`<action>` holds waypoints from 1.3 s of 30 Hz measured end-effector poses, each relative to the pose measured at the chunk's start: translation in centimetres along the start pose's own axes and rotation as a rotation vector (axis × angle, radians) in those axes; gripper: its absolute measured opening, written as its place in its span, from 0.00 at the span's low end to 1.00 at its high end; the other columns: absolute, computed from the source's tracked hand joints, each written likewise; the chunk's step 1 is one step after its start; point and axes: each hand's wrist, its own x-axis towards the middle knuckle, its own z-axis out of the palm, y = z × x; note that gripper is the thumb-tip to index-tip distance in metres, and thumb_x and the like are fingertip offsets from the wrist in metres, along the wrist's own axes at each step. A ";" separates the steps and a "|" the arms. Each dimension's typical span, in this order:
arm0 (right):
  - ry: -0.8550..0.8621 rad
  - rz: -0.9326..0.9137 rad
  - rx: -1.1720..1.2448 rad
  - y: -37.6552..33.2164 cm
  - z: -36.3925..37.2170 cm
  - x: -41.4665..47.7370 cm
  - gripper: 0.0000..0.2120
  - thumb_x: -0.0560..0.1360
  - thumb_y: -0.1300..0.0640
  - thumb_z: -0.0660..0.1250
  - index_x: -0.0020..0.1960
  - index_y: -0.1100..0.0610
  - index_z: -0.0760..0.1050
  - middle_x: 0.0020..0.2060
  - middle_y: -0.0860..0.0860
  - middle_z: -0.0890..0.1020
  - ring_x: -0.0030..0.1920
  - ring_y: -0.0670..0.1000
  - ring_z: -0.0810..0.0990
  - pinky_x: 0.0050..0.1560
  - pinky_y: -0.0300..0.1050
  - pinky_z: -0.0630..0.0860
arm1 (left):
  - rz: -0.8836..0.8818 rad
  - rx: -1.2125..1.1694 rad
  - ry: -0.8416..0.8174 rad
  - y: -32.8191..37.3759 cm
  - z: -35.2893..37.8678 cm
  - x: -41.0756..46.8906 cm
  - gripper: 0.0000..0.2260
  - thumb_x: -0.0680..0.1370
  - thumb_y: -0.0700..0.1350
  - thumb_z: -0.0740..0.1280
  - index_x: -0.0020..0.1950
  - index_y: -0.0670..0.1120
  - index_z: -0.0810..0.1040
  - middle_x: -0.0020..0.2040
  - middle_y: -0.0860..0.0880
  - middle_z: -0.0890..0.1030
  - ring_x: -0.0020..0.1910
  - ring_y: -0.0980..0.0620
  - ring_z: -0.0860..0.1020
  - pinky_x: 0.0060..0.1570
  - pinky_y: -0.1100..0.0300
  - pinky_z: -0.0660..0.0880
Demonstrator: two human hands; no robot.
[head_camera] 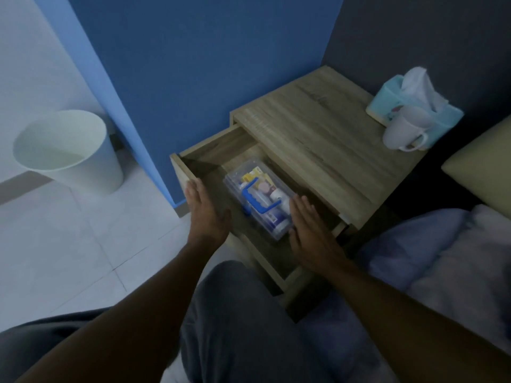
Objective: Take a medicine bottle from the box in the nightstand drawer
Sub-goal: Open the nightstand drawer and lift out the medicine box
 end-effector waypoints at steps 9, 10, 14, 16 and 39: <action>0.068 0.566 0.461 -3.5 2.2 3.9 0.37 0.82 0.42 0.54 0.80 0.53 0.37 0.81 0.52 0.41 0.80 0.56 0.47 0.77 0.62 0.58 | 0.286 0.241 -0.230 2.4 0.0 5.4 0.30 0.80 0.48 0.62 0.79 0.48 0.53 0.81 0.46 0.52 0.79 0.46 0.51 0.74 0.45 0.58; 0.087 0.580 0.475 -3.5 2.4 4.2 0.37 0.82 0.43 0.54 0.80 0.53 0.37 0.81 0.53 0.41 0.80 0.56 0.47 0.77 0.60 0.57 | 0.246 0.237 -0.247 2.6 0.4 6.1 0.30 0.81 0.49 0.61 0.80 0.47 0.53 0.81 0.45 0.53 0.79 0.45 0.53 0.73 0.46 0.60; 0.229 0.711 0.578 -3.2 3.5 5.4 0.34 0.81 0.42 0.55 0.81 0.49 0.42 0.79 0.55 0.53 0.73 0.57 0.67 0.62 0.52 0.74 | 0.064 0.200 -0.362 3.3 1.8 8.1 0.30 0.81 0.48 0.61 0.79 0.44 0.52 0.80 0.41 0.54 0.76 0.40 0.61 0.71 0.41 0.66; 0.296 0.796 0.646 -3.0 3.9 5.8 0.32 0.81 0.42 0.56 0.80 0.46 0.47 0.74 0.56 0.65 0.64 0.54 0.76 0.54 0.50 0.78 | 0.041 0.285 -0.329 3.6 2.5 8.4 0.28 0.82 0.45 0.59 0.79 0.41 0.53 0.78 0.38 0.57 0.75 0.37 0.63 0.71 0.43 0.65; 0.463 0.774 1.046 -3.7 -5.6 3.3 0.15 0.75 0.48 0.71 0.57 0.56 0.81 0.51 0.52 0.85 0.51 0.50 0.85 0.49 0.44 0.82 | -0.082 -0.086 -0.007 11.2 -6.4 5.6 0.24 0.78 0.52 0.67 0.71 0.45 0.66 0.65 0.41 0.76 0.60 0.42 0.76 0.53 0.56 0.71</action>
